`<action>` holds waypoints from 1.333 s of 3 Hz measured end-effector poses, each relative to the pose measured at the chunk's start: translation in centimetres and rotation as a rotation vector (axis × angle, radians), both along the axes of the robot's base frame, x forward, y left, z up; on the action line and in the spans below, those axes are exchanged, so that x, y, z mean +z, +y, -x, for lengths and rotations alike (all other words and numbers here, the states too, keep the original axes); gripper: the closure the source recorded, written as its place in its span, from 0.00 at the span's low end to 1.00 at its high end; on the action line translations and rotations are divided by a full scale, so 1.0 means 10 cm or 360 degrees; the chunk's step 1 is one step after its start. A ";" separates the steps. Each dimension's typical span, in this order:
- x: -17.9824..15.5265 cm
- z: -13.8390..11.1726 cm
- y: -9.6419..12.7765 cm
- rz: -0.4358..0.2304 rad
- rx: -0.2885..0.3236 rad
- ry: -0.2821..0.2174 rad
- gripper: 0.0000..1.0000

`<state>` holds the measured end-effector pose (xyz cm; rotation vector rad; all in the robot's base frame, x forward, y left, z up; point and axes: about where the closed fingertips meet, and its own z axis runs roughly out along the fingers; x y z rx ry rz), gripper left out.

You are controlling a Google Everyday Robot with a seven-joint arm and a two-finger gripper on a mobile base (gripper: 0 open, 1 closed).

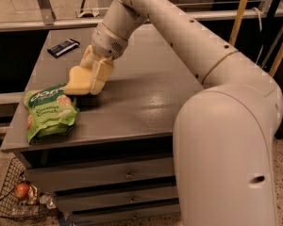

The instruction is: Move sponge near green rice chip bag

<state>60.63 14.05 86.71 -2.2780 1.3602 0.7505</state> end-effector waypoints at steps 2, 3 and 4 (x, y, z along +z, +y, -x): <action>-0.03 -0.05 0.09 -0.0024 -0.0016 -0.0013 0.36; -0.05 -0.07 0.14 -0.0037 -0.0021 -0.0018 0.05; -0.06 -0.07 0.16 -0.0041 -0.0023 -0.0019 0.00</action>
Offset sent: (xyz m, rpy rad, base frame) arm 0.0023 0.0040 -0.0012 0.0076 -0.0044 -0.0054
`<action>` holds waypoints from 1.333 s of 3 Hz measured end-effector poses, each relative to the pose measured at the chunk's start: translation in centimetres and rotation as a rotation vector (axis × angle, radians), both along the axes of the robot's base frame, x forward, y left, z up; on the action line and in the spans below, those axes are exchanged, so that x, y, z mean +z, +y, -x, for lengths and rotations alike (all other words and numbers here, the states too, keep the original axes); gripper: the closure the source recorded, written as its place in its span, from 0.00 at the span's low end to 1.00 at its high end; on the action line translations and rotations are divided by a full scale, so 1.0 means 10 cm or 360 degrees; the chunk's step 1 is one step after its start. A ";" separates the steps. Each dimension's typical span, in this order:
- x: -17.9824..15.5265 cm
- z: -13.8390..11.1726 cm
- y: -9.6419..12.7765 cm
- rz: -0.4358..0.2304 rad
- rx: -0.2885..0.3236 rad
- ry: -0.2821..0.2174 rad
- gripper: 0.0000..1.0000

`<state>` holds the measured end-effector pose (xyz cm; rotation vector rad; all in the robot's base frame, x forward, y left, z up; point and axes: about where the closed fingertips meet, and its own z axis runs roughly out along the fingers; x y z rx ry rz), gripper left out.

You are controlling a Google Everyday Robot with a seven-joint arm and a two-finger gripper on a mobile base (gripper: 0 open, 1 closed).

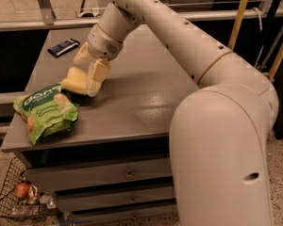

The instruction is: Move sponge near green rice chip bag

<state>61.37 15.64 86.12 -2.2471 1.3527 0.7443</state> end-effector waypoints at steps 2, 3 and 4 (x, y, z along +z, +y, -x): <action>0.00 0.04 -0.10 0.0048 -0.0077 -0.0008 0.00; 0.14 0.20 -0.44 0.0110 -0.0295 -0.0055 0.00; 0.21 0.63 -0.97 0.0213 -0.0540 -0.0094 0.00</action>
Offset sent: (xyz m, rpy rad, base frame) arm -0.0131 -0.0339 0.0038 -0.0863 -0.0113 -0.1224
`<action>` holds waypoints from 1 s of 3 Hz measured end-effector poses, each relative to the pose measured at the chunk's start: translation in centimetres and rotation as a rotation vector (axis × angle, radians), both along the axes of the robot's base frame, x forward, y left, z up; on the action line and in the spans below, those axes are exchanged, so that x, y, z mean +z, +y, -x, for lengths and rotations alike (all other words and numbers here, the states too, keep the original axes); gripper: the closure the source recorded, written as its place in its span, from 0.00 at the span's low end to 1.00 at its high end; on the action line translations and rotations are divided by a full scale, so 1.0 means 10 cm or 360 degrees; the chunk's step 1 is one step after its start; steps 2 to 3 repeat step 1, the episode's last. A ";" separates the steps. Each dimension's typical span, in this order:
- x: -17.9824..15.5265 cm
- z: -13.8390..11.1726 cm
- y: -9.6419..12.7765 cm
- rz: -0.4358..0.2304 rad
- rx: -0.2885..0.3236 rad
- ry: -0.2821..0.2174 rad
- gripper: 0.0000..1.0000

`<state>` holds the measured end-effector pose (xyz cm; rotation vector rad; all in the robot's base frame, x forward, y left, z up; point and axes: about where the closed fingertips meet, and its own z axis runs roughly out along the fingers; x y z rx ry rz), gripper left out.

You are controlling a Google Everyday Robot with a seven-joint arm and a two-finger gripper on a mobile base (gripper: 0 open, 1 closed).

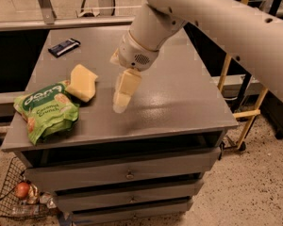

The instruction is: Move sponge near green rice chip bag

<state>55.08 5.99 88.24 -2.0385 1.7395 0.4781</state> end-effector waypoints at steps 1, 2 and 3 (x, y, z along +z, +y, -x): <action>0.00 0.00 0.00 0.0000 0.0000 0.0000 0.00; 0.00 0.00 0.00 0.0000 0.0000 0.0000 0.00; 0.00 0.00 0.00 0.0000 0.0000 0.0000 0.00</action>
Offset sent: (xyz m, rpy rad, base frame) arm 0.0000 0.0000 0.0000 0.0000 0.0000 0.0000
